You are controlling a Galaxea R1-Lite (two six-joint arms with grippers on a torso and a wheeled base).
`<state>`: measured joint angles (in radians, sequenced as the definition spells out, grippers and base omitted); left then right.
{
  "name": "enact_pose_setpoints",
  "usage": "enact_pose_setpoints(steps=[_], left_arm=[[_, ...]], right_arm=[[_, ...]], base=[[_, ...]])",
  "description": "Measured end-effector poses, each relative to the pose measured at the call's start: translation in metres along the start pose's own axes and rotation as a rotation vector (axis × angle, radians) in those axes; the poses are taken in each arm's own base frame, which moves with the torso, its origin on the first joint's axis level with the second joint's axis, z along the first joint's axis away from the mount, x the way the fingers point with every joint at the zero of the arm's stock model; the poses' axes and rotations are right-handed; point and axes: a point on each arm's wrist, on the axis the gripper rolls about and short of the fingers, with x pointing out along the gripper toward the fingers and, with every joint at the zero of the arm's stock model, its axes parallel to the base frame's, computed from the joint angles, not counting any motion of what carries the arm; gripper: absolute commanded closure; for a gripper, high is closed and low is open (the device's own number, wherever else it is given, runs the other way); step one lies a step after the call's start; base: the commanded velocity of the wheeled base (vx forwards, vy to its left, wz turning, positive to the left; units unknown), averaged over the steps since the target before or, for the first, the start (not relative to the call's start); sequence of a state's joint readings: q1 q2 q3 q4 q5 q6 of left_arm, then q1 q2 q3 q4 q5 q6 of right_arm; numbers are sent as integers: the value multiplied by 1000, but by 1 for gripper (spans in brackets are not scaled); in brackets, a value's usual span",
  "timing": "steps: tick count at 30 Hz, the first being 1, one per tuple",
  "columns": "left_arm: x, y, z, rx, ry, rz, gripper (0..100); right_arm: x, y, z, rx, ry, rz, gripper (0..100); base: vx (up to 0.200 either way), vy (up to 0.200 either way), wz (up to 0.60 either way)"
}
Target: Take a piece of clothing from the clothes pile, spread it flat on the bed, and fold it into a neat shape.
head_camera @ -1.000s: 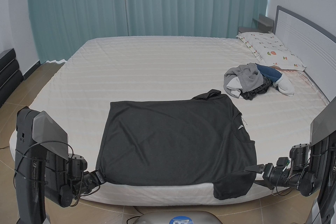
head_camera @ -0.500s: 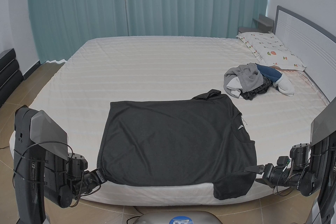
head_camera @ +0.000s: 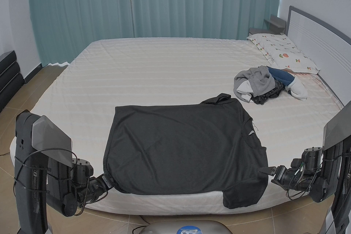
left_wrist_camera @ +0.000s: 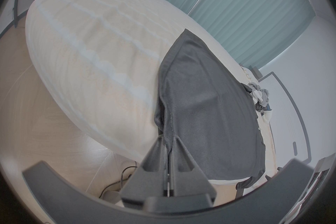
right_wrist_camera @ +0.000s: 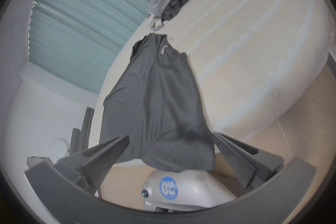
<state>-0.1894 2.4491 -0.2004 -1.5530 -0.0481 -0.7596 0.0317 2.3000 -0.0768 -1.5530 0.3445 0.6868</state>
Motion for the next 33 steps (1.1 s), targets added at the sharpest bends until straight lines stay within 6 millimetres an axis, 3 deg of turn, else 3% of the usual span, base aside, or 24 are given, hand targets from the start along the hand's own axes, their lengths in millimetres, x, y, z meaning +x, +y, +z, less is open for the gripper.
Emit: enact_pose_setpoints(steps=[13, 25, 26, 33], left_arm=[[-5, -1, 4, -81, -14, -9, 100], [-6, -1, 5, -89, -18, -8, 100], [-6, -1, 5, -89, -18, -8, 100], [-6, -1, 5, -89, -23, -3, 100]], right_arm=[[33, 0, 6, -65, -61, -23, 0], [35, -13, 14, -97, -90, -57, 0], [36, -13, 15, -99, -91, -56, 100], [47, -12, 18, -132, -99, -41, 100]], base=[[0, 0, 0], [0, 0, 0], [0, 0, 0], [0, 0, 0]])
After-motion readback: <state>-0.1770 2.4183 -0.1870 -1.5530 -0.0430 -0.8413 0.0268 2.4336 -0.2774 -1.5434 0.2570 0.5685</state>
